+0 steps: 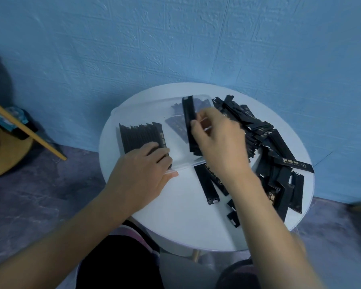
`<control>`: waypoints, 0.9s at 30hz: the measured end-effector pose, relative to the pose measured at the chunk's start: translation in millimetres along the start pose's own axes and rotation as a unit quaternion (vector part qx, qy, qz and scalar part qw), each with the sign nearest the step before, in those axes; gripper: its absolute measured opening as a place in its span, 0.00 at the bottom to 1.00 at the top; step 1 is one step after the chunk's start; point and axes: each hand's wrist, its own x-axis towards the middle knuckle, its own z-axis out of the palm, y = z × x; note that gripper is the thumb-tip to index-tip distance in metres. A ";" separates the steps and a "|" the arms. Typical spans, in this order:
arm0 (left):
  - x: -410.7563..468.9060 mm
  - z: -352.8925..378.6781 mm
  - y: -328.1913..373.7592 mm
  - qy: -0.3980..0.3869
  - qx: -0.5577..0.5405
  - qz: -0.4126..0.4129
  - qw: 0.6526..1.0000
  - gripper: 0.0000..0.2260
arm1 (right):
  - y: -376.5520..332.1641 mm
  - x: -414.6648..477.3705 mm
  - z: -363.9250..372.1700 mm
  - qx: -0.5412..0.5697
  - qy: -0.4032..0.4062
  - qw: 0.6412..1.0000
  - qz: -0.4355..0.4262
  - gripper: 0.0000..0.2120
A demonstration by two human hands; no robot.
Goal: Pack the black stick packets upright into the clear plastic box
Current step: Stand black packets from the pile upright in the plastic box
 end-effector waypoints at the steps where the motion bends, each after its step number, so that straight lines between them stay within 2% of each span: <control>1: -1.1 0.0 1.9 0.005 0.005 0.003 1.000 0.22 | -0.5 3.0 10.7 -0.026 -0.024 0.999 0.004 0.06; 6: -2.6 -0.2 5.7 0.013 0.012 -0.001 1.000 0.21 | 5.8 12.0 50.7 -0.108 -0.137 0.984 0.037 0.06; 12: -0.3 0.0 6.6 0.017 0.001 -0.006 1.000 0.21 | 6.8 21.5 55.9 -0.002 -0.221 0.973 0.071 0.07; 18: -0.4 -5.3 7.1 -0.004 -0.002 -0.020 1.000 0.18 | 11.2 23.5 52.8 0.042 -0.234 0.968 0.073 0.02; 21: -0.8 -2.9 7.0 -0.007 0.003 -0.020 1.000 0.17 | 9.6 24.2 52.0 0.061 -0.241 0.966 0.077 0.04; 27: -2.7 -5.6 10.5 -0.007 0.025 -0.022 0.999 0.23 | 10.5 20.7 50.3 0.075 -0.250 0.962 0.077 0.05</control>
